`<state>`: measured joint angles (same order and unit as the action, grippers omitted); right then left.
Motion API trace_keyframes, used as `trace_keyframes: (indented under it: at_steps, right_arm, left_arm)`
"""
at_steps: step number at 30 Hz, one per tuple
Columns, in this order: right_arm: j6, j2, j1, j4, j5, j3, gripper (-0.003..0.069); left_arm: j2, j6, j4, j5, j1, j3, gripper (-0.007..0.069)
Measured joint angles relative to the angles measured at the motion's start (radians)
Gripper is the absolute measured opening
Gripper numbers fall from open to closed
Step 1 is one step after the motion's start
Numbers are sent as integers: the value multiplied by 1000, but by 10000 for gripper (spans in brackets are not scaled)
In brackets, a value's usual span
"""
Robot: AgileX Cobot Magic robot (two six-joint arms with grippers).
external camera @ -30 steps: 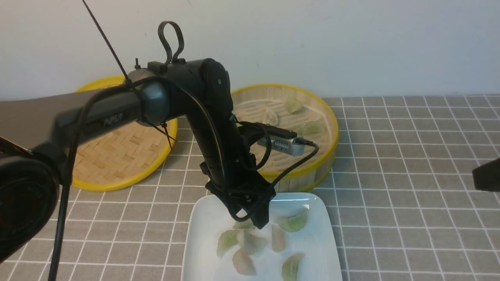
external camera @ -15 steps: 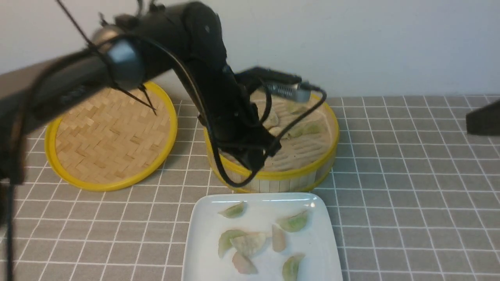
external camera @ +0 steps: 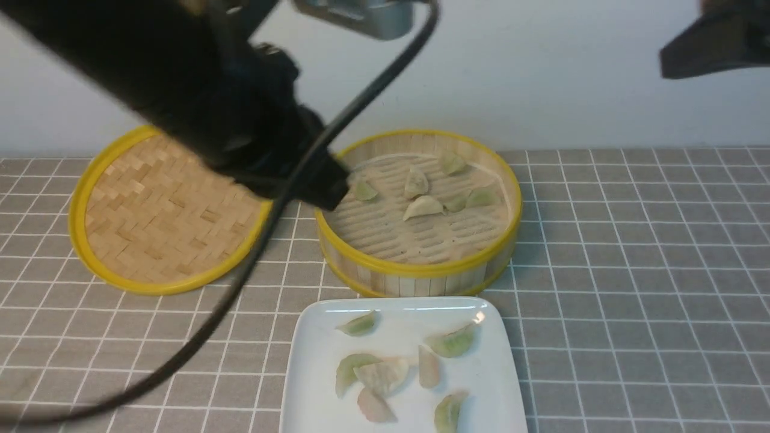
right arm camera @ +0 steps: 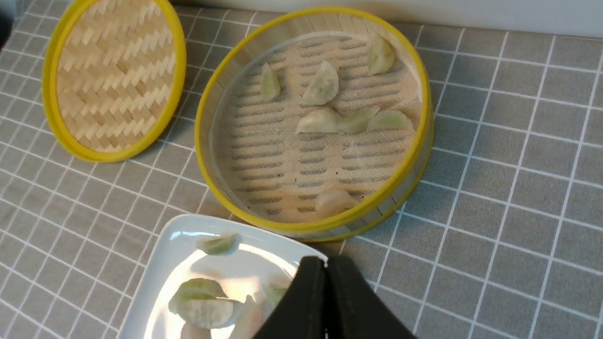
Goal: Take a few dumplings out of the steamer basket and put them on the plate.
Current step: Use the right arm to grab a dumpling from inside the steamer
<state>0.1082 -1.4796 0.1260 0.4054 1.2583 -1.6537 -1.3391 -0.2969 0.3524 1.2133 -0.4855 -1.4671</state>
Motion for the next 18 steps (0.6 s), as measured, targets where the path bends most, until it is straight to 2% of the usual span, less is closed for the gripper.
trace_keyframes:
  at_steps: [7, 11, 18]
  right_arm:
    - [-10, -258, 118, -95, 2, -198, -10]
    - [3, -428, 158, -111, 2, -342, -10]
    - [62, -690, 210, -147, 1, -542, -1]
  left_arm:
    - [286, 46, 13, -149, 0, 312, -5]
    - [416, 73, 11, -178, 0, 482, -5]
    - [518, 173, 0, -169, 0, 597, -5]
